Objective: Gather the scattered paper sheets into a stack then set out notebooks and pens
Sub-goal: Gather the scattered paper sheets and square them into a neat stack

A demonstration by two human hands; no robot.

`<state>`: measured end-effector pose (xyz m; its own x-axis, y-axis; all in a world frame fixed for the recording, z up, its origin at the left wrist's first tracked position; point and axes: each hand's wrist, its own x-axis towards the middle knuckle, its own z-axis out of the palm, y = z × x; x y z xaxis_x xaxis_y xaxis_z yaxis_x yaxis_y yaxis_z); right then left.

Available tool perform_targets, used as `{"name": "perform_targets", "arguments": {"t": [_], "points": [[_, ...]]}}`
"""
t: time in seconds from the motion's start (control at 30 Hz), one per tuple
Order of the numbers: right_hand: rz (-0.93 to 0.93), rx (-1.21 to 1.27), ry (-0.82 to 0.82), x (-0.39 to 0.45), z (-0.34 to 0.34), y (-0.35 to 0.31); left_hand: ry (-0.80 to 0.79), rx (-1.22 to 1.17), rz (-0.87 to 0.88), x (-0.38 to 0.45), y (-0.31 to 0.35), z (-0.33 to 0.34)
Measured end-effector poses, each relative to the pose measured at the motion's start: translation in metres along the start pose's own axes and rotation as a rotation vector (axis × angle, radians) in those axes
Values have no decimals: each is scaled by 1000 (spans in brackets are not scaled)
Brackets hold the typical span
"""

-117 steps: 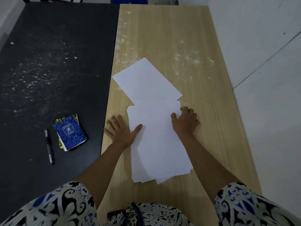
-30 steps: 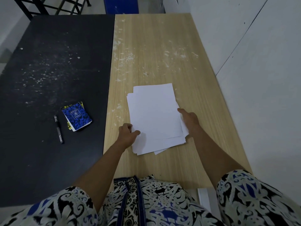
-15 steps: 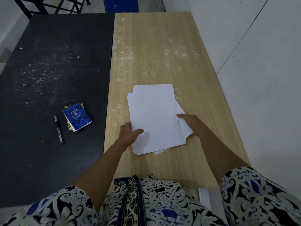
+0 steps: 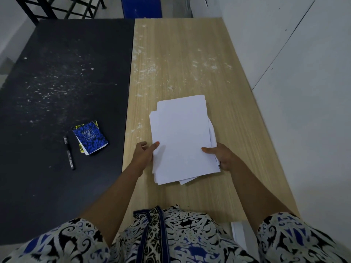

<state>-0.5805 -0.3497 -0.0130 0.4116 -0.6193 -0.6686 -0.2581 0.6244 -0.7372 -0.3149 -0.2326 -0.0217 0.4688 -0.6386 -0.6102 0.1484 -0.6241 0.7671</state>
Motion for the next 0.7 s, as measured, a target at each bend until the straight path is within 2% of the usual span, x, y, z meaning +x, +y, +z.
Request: {"name": "perform_targets", "arguments": {"t": [0.07, 0.1, 0.23, 0.4, 0.53, 0.7], "points": [[-15, 19, -26, -5, 1, 0, 18, -45, 2, 2, 8, -2], [-21, 30, -41, -7, 2, 0, -21, -81, -17, 3, 14, -4], [-68, 71, -113, -17, 9, -8, -314, -246, -57, 3, 35, -11], [-189, -75, -93, -27, 17, -31, -342, -248, 97, 2, 58, -22], [-352, 0, 5, -28, 22, -56, -416, -160, 190, -2, 69, -36], [-529, -40, 105, -31, 39, -84, -283, -177, 297, -9, 87, -41]]}}
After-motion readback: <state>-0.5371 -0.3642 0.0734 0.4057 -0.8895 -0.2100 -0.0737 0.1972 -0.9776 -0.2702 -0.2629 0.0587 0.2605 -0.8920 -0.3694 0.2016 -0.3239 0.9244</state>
